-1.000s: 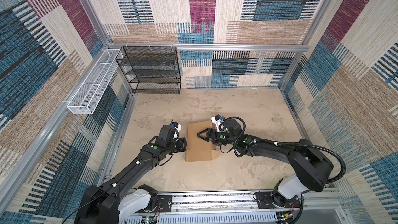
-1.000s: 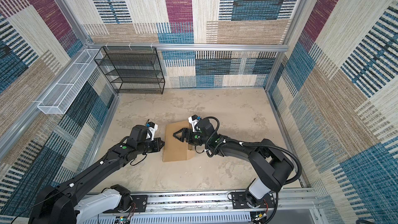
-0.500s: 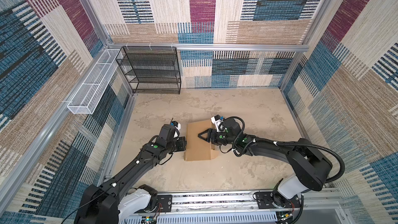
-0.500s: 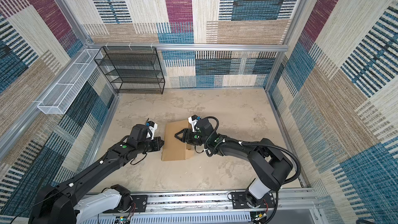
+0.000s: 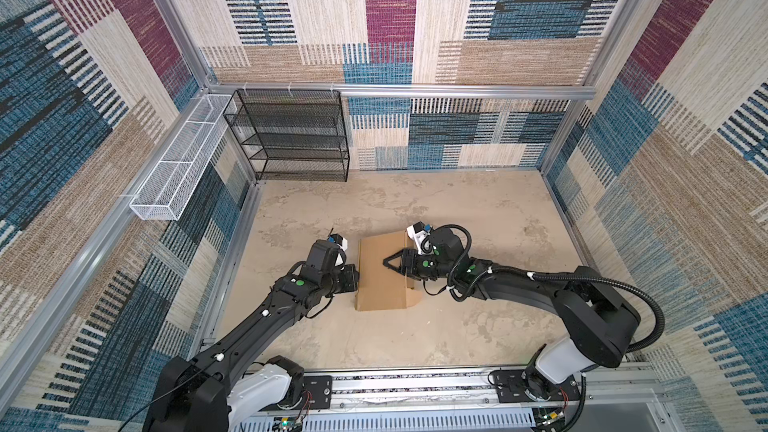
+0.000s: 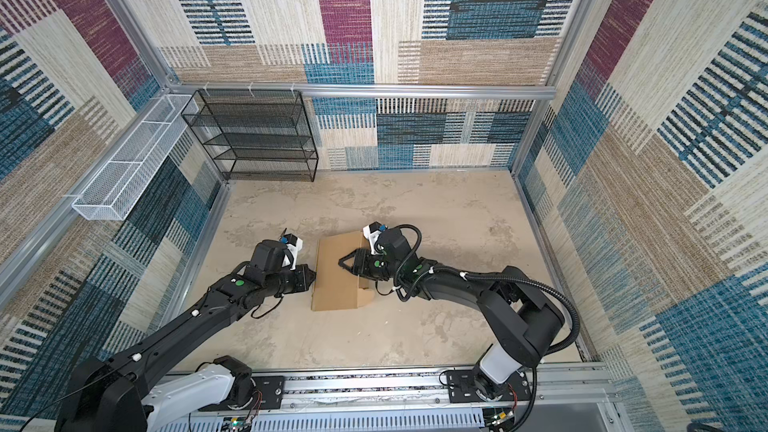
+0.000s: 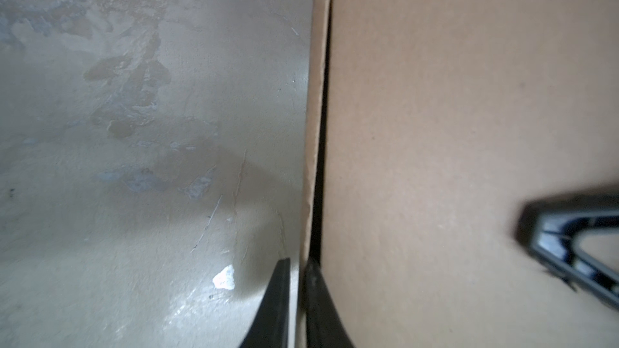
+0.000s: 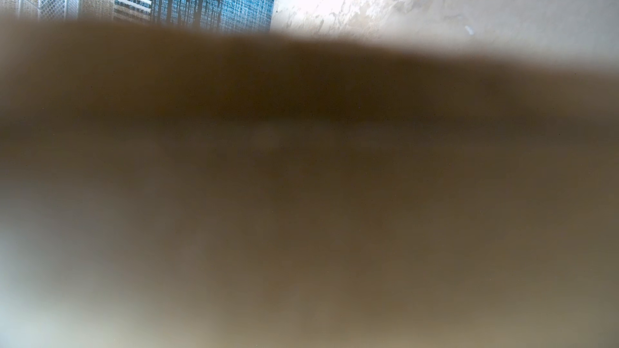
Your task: Fold the paper box
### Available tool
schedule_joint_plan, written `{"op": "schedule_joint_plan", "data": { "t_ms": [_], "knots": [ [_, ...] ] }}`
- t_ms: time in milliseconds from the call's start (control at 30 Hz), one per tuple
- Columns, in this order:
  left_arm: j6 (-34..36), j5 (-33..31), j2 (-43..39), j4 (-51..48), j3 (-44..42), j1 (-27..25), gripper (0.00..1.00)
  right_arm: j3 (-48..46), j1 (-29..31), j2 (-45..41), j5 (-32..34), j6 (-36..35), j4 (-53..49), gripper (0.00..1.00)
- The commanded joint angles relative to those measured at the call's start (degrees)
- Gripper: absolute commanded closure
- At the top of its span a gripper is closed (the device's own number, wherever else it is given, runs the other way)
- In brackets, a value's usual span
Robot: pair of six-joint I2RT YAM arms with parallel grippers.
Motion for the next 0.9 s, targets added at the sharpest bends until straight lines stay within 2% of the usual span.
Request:
{"op": "schedule_joint_plan", "data": {
  "t_ms": [0,267,567,667,867],
  "knots": [
    [-0.8,3.9,-0.5,3.1,1.0,-0.2,0.8,0.7,0.3,0.1,0.3,-1.1,0.6,0.49],
    [0.5,1.7,-2.0,-0.4,2.6,-0.2,0.72,1.1,0.3,-0.2,1.2,-1.7,-0.5,0.49],
    [4.8,-2.9,-9.0,-10.7,7.1,2.6,0.59,0.3,0.0,-1.1,1.3,-2.2,-0.6,0.49],
    [6.2,-2.9,-10.5,-12.7,8.8,4.6,0.52,-0.1,-1.0,-2.7,0.2,-2.8,-0.3,0.49],
    [5.8,-0.4,-9.7,-9.3,10.9,7.7,0.25,-0.7,-6.9,-7.7,-6.8,-5.3,-1.6,0.49]
  ]
}}
